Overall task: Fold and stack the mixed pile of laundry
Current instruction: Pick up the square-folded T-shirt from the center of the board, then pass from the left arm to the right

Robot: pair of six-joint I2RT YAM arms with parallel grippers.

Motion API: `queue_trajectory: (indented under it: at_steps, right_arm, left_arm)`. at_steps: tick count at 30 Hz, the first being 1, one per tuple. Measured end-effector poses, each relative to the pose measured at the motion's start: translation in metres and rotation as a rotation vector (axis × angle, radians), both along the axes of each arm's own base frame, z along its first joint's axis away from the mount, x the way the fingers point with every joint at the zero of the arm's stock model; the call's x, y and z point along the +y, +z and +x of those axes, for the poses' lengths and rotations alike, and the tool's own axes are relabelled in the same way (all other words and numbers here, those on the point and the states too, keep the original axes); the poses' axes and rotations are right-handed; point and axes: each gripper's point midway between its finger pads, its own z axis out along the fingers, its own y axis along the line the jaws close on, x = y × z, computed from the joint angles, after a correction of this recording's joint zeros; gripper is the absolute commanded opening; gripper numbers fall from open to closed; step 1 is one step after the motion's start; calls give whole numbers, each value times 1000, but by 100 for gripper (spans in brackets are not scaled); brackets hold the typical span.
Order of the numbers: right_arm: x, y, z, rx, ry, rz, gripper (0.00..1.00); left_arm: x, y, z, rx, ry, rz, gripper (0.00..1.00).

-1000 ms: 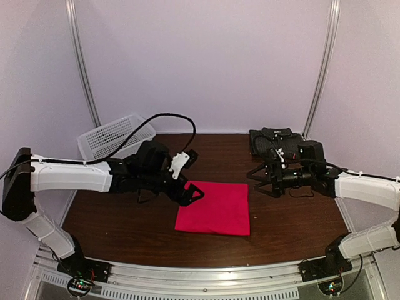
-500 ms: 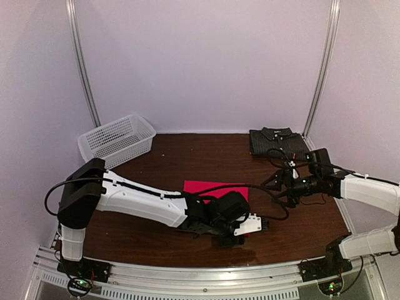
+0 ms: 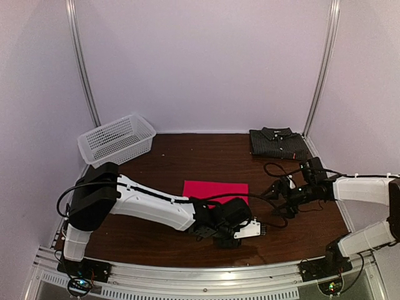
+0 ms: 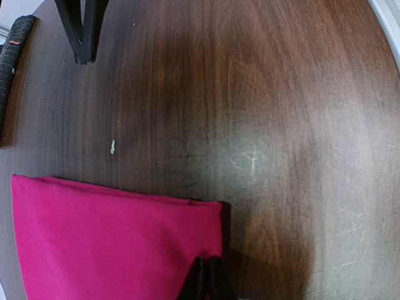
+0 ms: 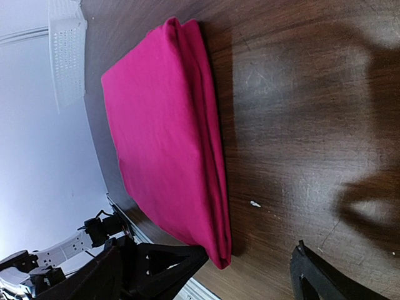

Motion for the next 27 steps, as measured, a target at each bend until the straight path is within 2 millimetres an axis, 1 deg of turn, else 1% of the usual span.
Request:
queue_trajectory:
  at_steps: [4,8,11,14,18,23,27]
  right_arm:
    - [2,-10,-4,49,-9,20,94]
    - [9,-19,-13,89,-4,53,95]
    - [19,-25,-20,126,5,90,95]
    - [29,-30,-26,155,20,135,95]
    - [42,-26,-24,148,22,182,95]
    - [57,-25,-15,145,5,252,93]
    - [66,-27,-9,157,-12,317,87]
  left_arm:
    - [-1,1,3,4,13,-11,0]
    - [1,10,10,36,41,-60,0]
    - [4,25,19,61,73,-111,0]
    - [3,39,27,70,90,-154,0]
    - [1,49,30,80,97,-190,0]
    - [2,47,26,97,93,-192,0]
    - [2,48,26,98,90,-199,0]
